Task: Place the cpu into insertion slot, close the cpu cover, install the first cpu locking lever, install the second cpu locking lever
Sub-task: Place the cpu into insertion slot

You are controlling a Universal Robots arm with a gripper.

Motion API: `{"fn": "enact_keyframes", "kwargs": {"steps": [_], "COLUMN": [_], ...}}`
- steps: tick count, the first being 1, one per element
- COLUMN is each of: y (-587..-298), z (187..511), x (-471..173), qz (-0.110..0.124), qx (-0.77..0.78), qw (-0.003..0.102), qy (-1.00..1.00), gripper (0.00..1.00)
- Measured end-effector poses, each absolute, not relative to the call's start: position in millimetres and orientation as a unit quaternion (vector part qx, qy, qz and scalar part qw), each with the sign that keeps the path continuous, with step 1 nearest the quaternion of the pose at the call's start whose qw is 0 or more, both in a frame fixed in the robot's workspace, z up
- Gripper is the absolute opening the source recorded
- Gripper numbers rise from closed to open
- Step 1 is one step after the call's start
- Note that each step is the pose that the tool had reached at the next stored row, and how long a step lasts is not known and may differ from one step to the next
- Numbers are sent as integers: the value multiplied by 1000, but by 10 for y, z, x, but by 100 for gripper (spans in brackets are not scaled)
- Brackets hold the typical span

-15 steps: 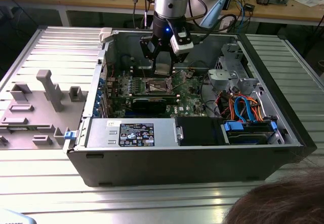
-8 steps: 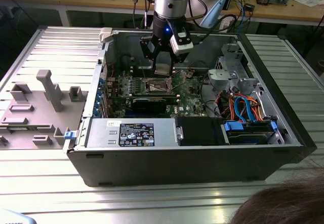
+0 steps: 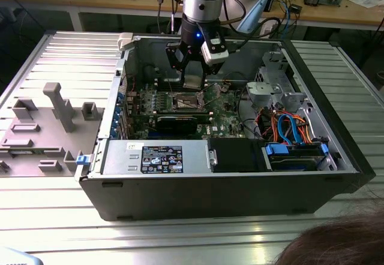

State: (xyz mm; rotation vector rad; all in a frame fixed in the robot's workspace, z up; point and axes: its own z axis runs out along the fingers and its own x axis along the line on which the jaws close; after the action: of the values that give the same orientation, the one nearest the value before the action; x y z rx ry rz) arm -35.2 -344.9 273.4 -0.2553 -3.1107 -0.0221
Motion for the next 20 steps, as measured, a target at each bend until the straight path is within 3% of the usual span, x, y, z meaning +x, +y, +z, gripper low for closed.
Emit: {"fn": "enact_keyframes", "kwargs": {"steps": [20], "y": [-3449], "z": [2731], "x": [-352], "qz": [-7], "qx": [-93], "qw": [10], "qy": [-996], "gripper": [54]}}
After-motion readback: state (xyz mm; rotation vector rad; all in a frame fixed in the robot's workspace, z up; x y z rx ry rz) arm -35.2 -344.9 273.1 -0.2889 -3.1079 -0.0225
